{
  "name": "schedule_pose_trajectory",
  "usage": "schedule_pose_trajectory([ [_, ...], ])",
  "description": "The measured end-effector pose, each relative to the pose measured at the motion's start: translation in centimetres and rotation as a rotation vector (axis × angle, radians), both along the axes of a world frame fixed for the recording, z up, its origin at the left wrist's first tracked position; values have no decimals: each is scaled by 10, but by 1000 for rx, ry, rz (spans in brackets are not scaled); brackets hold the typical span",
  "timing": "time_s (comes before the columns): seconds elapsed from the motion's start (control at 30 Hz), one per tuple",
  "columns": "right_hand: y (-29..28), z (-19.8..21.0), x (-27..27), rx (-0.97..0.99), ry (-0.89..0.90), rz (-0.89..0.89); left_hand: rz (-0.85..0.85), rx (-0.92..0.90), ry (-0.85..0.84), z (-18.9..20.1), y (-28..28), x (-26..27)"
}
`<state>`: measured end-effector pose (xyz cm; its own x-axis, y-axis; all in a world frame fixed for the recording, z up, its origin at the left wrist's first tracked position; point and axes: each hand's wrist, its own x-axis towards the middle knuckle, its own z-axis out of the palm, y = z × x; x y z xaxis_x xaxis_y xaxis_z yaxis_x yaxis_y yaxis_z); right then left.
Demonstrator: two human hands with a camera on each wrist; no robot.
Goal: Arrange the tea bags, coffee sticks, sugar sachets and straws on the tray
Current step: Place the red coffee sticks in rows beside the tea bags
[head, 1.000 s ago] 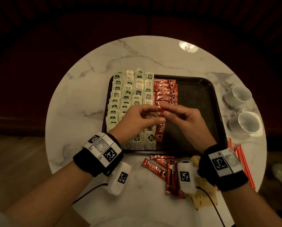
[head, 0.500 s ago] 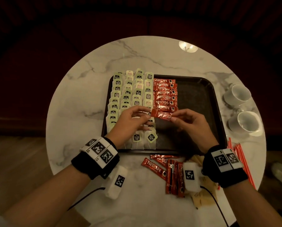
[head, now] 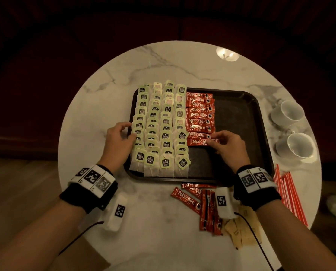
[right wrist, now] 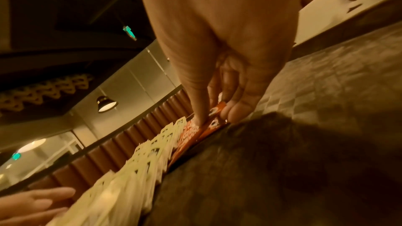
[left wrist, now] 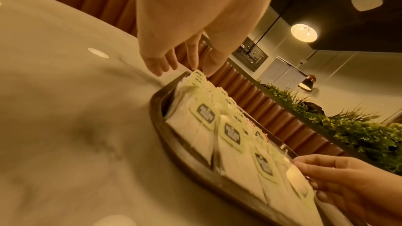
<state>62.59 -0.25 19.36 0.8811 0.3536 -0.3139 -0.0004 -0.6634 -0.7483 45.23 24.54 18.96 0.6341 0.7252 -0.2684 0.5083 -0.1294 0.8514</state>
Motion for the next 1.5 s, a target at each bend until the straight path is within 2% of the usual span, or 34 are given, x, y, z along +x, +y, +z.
schedule_pose_trajectory([
  [0.17, 3, -2, -3, -113, -150, 26, 22, -140, 12, -2, -5, 0],
  [0.33, 6, -1, 0, -192, -209, 18, 26, -164, -12, -1, -8, 3],
  [0.6, 5, 6, 1, -151, -186, 11, 16, -146, -11, 1, -8, 2],
  [0.73, -7, 28, -8, 23, -165, 12, -23, -49, 34, 8, -8, -1],
  [0.83, -25, 40, -28, 69, -100, 130, -140, 42, 29, 22, -18, -2],
  [0.93, -44, 43, -53, -50, -56, 349, -337, 104, -21, 35, -41, -9],
  [1.03, -60, 42, -73, -172, -21, 542, -608, 155, -52, 42, -67, -20],
  [1.23, -82, 42, -90, -417, -137, 883, -1077, 241, -42, 29, -118, -33],
  [1.37, -85, 42, -92, -522, -207, 941, -1188, 354, 26, 22, -141, -30],
  [1.5, -81, 39, -99, -560, -257, 981, -1249, 556, 68, 15, -145, -26],
])
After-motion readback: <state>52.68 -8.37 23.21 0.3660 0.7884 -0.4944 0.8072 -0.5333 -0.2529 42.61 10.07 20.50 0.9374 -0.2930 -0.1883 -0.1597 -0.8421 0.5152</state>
